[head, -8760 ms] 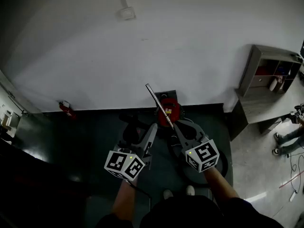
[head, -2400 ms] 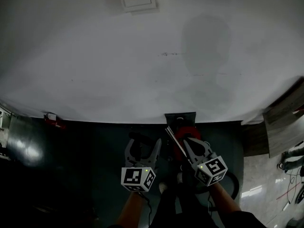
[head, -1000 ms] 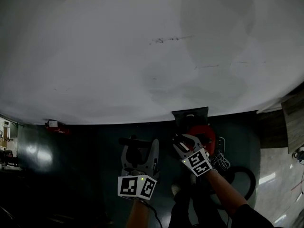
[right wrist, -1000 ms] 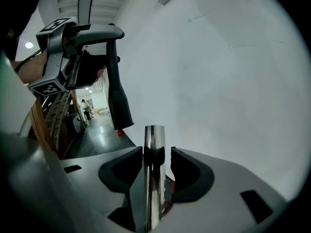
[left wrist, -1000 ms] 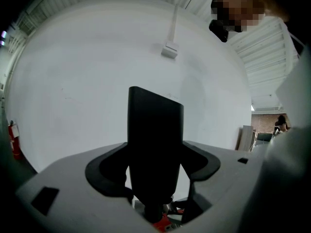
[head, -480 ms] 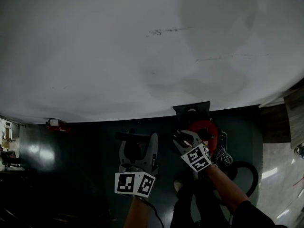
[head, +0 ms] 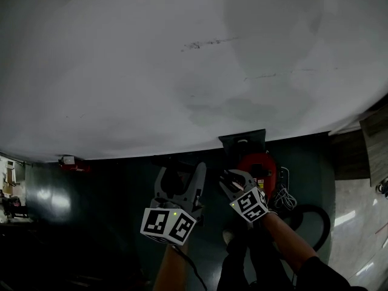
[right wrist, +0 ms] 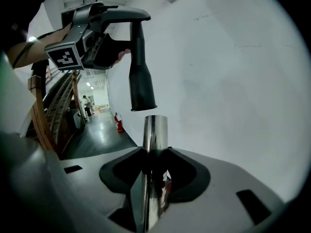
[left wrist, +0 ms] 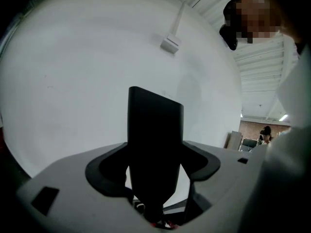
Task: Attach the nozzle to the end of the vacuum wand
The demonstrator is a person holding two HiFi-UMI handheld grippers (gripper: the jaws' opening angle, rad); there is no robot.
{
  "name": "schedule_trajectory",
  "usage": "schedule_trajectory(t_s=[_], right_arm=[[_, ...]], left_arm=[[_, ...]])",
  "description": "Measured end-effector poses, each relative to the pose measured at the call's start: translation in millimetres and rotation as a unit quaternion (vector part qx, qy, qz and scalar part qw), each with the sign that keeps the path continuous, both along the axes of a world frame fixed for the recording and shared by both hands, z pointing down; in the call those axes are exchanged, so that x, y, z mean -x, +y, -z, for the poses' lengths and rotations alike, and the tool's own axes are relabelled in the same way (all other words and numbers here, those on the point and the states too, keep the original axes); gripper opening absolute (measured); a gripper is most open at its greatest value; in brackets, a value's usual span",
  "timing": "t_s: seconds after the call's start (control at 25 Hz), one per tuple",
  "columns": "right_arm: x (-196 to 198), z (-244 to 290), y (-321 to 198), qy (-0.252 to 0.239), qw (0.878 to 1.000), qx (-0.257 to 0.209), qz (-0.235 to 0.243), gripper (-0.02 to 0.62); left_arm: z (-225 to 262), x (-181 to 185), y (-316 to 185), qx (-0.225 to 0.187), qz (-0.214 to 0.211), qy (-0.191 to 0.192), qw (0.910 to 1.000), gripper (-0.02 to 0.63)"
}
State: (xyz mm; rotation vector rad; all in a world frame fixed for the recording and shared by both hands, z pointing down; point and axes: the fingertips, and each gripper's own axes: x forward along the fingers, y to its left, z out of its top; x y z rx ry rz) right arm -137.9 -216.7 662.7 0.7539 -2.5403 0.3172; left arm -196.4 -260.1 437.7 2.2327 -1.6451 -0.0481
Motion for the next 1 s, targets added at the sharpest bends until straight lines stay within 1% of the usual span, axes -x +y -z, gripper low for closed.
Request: schedule_trajectory(t_s=[0.24, 0.56, 0.84, 1.0], right_arm=[[-2, 3, 1, -0.007, 1.0, -0.004, 0.0, 0.162], [-5, 5, 2, -0.012, 1.0, -0.008, 0.001, 0.162], [-1, 5, 6, -0.022, 1.0, -0.017, 0.007, 0.161], [4, 3, 11, -0.021, 1.0, -0.016, 0.011, 0.161]], left_arm=[[-5, -8, -13, 0.015, -0.016, 0.025, 0.9995, 0.324], [-13, -18, -21, 0.028, -0.035, 0.026, 0.9987, 0.324], [-21, -13, -33, 0.044, -0.051, 0.045, 0.9967, 0.322], [-30, -5, -42, 0.058, -0.048, 0.067, 0.9949, 0.322]])
